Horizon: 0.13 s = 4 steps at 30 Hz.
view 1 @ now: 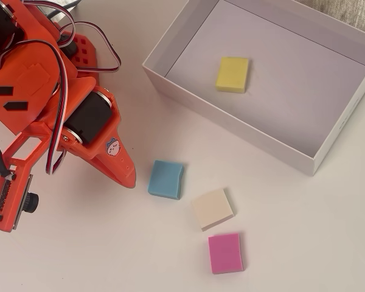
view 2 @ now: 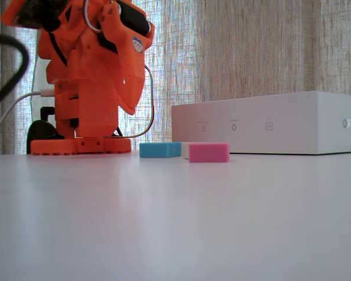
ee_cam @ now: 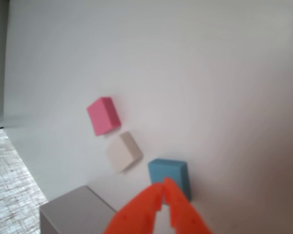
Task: Grasp the yellow cuboid and put it in the bin.
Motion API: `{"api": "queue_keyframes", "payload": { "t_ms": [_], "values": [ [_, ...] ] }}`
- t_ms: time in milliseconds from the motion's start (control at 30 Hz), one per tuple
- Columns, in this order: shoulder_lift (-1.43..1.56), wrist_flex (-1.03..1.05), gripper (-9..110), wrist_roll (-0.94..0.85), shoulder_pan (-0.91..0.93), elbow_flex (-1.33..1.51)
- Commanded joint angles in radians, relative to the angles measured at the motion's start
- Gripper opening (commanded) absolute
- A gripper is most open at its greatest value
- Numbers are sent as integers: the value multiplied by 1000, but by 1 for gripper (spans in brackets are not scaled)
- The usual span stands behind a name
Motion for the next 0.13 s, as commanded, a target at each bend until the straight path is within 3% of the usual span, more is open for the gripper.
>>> {"api": "queue_keyframes", "payload": {
  "t_ms": [0, 100],
  "values": [
    [-2, 3, -8, -3, 3, -18],
    [-2, 3, -8, -3, 3, -18]
  ]
}}
